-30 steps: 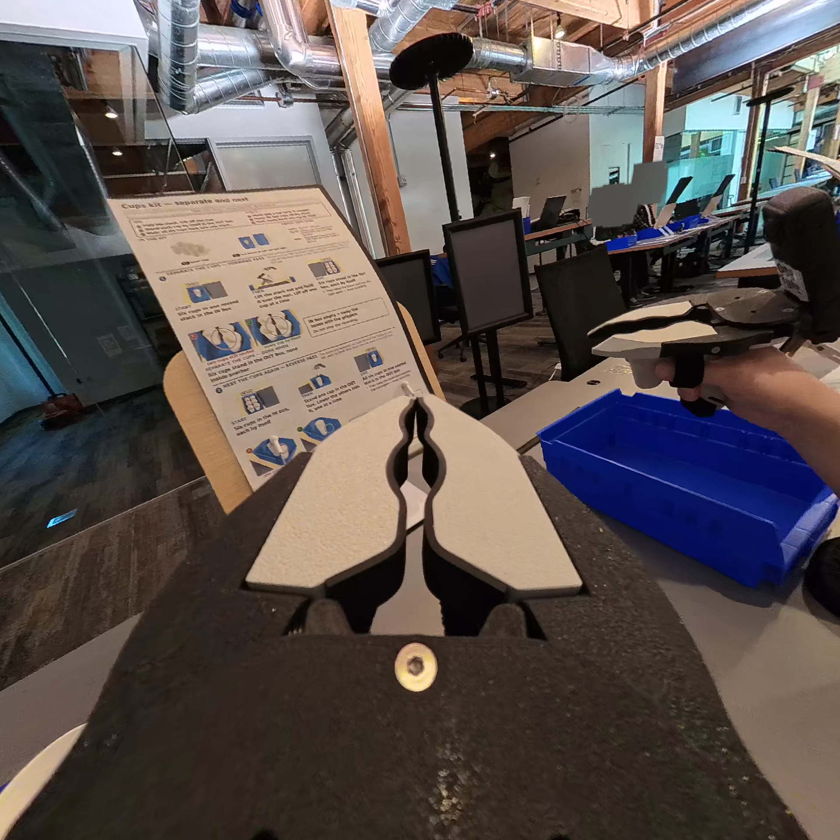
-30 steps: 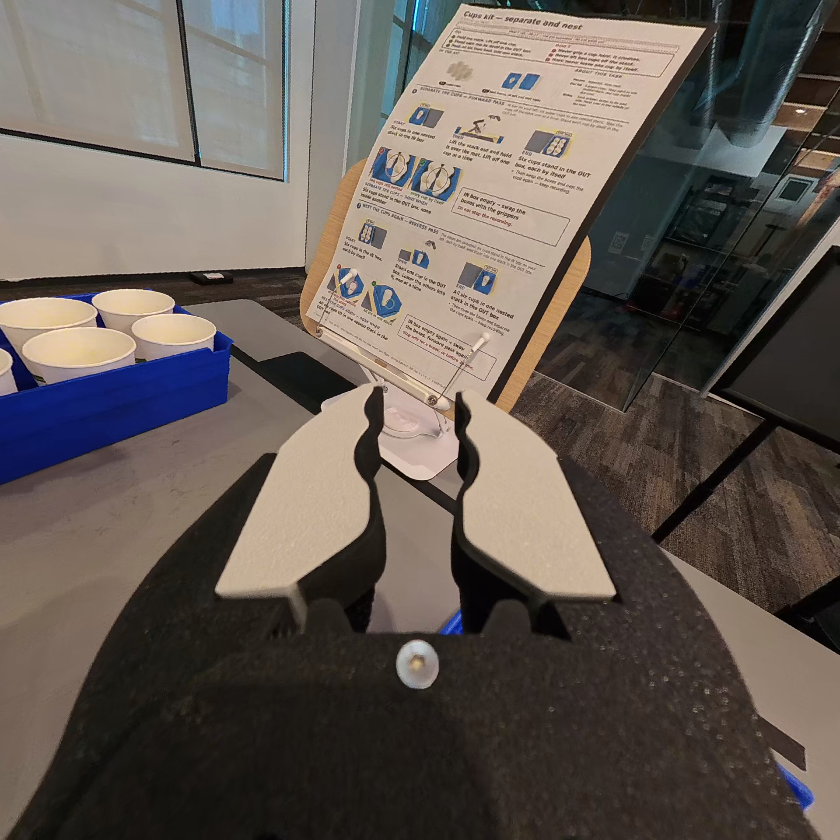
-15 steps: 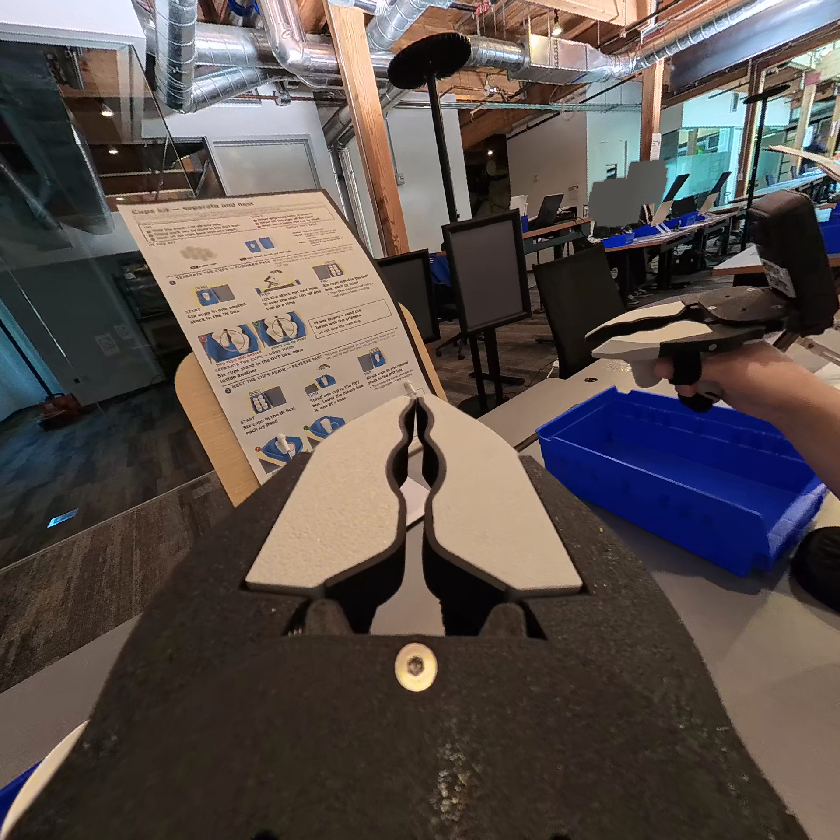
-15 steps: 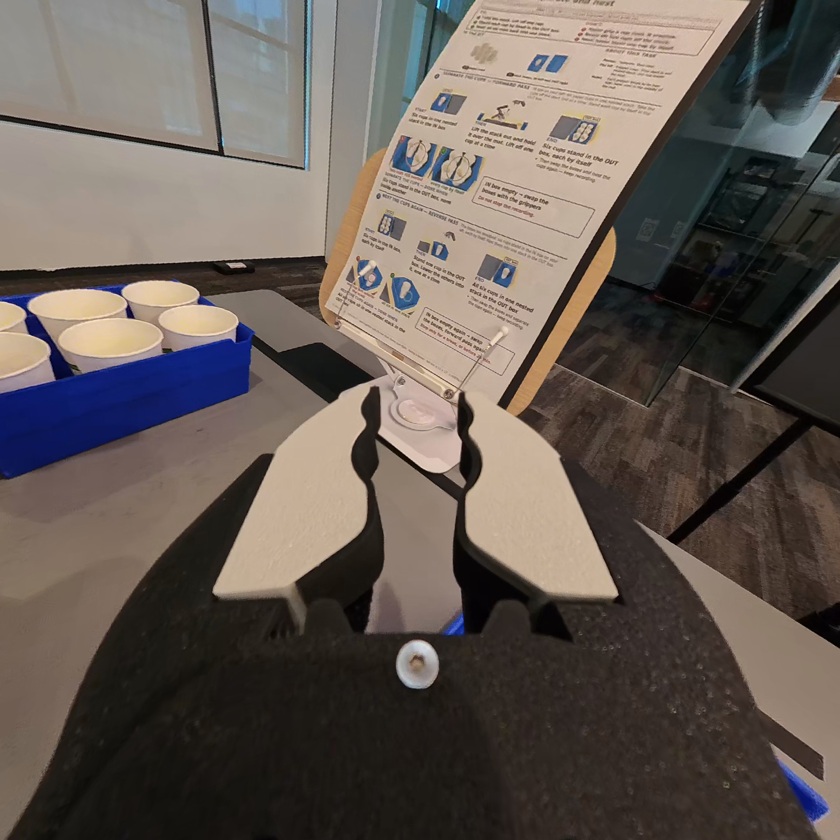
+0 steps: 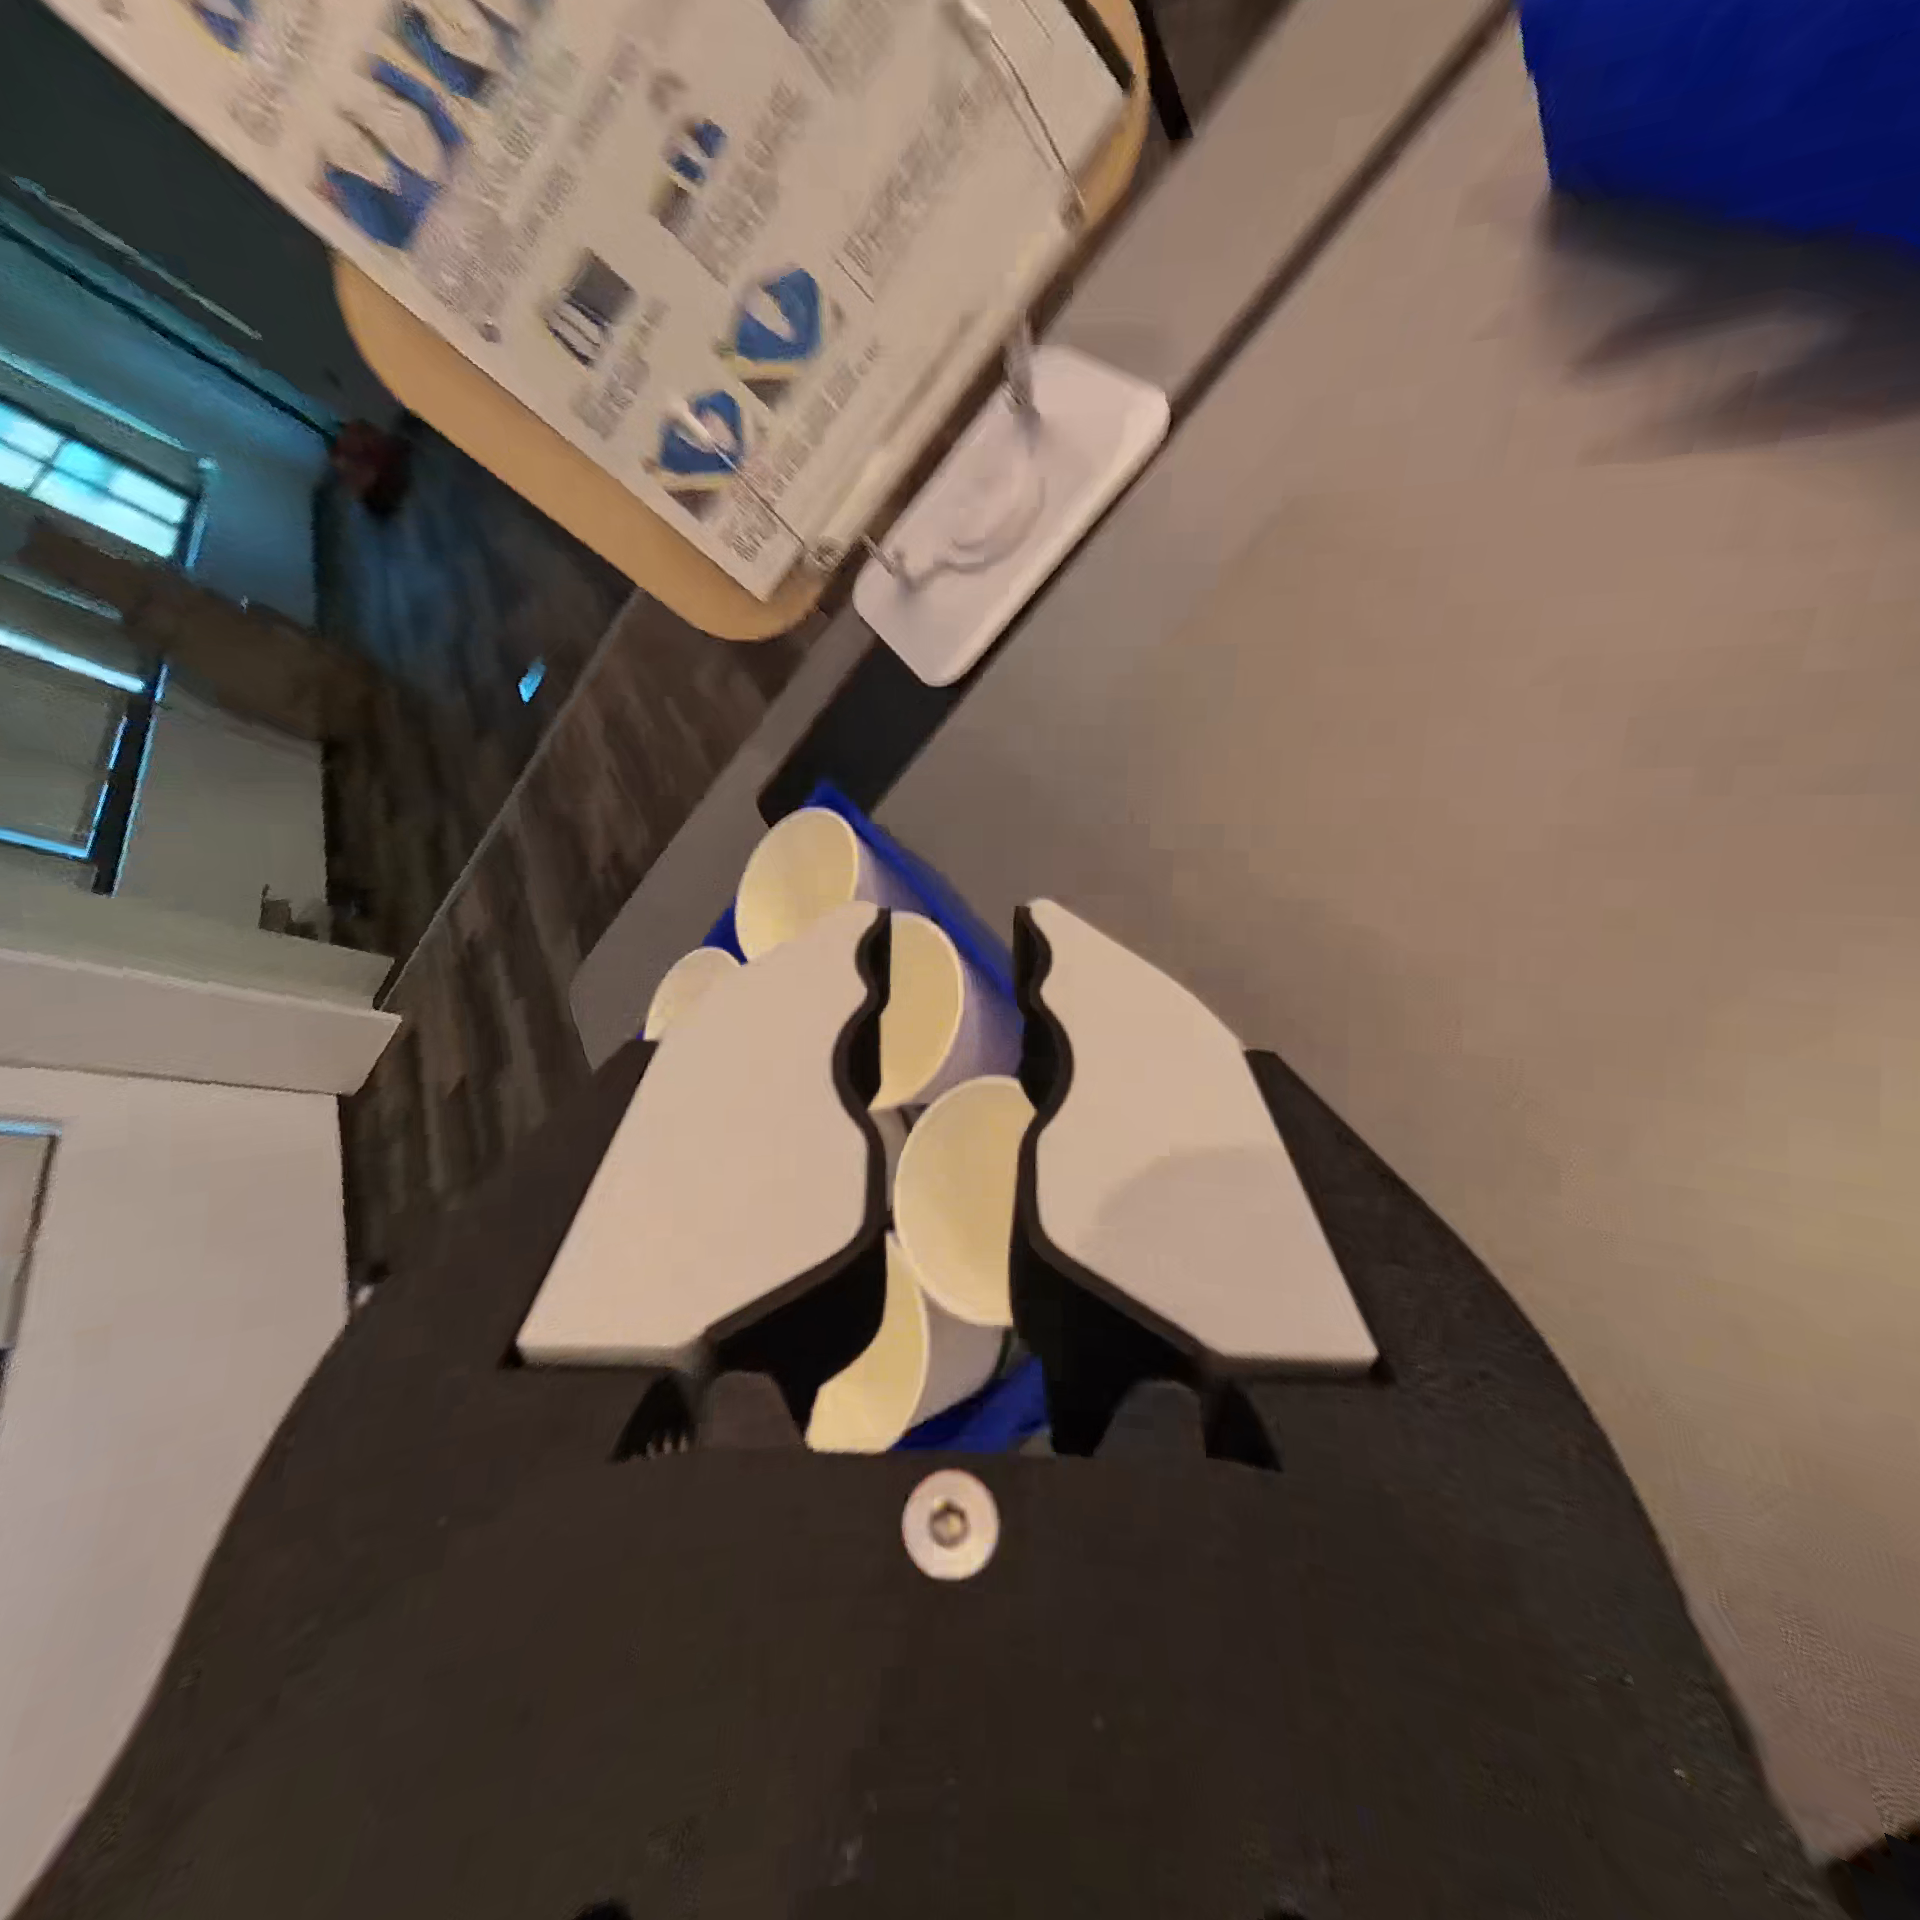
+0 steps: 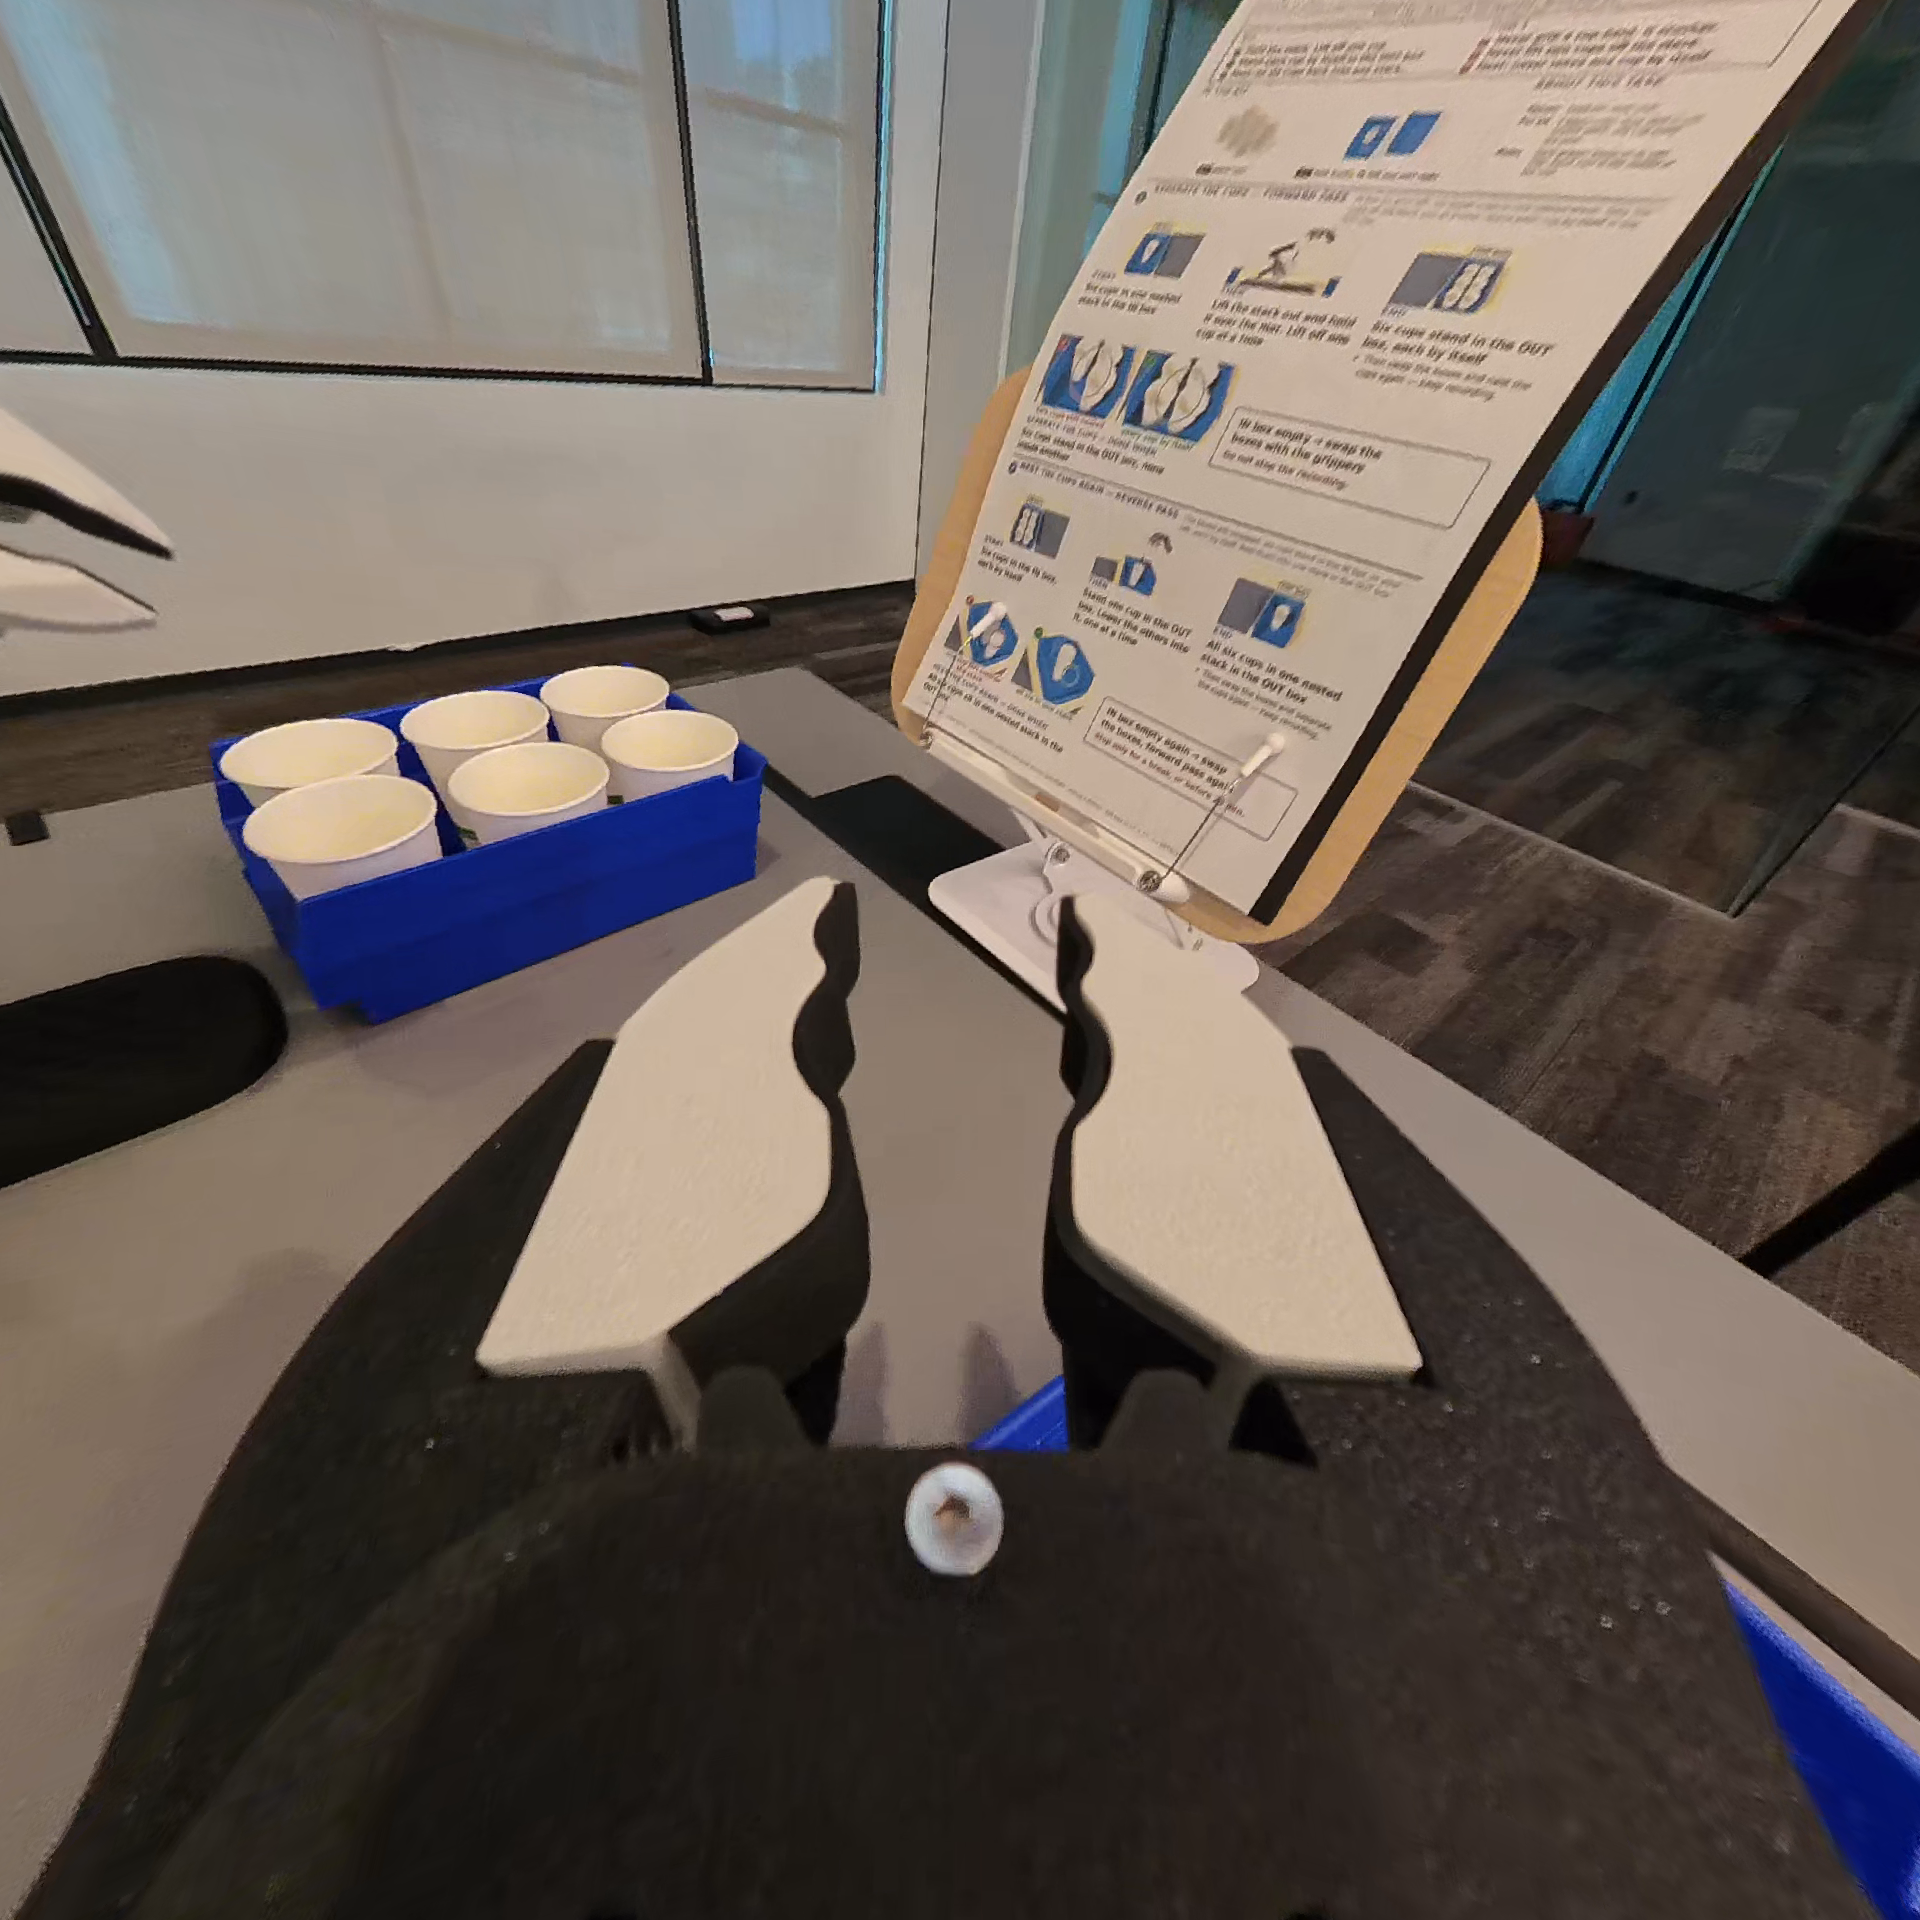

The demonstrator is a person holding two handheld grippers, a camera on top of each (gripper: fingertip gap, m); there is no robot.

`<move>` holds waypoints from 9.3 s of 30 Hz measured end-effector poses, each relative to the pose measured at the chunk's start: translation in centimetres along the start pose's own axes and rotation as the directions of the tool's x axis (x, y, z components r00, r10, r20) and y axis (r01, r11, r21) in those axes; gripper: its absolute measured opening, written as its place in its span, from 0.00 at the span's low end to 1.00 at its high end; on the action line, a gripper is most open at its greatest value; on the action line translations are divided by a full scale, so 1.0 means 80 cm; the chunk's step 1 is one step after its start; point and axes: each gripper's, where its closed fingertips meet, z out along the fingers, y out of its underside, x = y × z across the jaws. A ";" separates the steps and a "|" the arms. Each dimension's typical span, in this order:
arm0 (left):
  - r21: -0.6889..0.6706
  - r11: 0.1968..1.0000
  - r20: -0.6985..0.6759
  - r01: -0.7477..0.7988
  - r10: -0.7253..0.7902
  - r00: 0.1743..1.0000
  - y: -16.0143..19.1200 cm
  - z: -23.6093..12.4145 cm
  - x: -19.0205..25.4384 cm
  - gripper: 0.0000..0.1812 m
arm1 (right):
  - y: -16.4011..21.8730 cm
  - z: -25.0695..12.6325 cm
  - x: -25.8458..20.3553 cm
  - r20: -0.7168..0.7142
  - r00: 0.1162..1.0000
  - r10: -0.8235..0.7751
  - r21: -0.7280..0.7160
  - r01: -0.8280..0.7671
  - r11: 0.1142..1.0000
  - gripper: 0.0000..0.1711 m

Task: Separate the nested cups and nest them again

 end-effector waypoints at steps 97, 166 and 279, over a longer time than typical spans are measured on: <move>0.362 0.878 -0.391 -0.312 0.448 0.804 -0.133 -0.047 0.078 0.27 | 0.096 0.015 0.092 -0.175 0.970 0.169 -0.061 -0.182 0.981 0.57; 0.520 0.754 -0.474 -0.401 0.646 0.599 -0.287 0.092 0.288 0.01 | 0.114 -0.041 -0.043 0.267 0.946 -0.181 -0.205 0.240 0.949 0.53; 0.260 0.758 -0.613 -0.598 0.608 0.504 -0.133 -0.029 0.190 0.00 | 0.044 0.048 -0.249 0.777 0.621 -0.105 0.039 0.119 0.992 0.57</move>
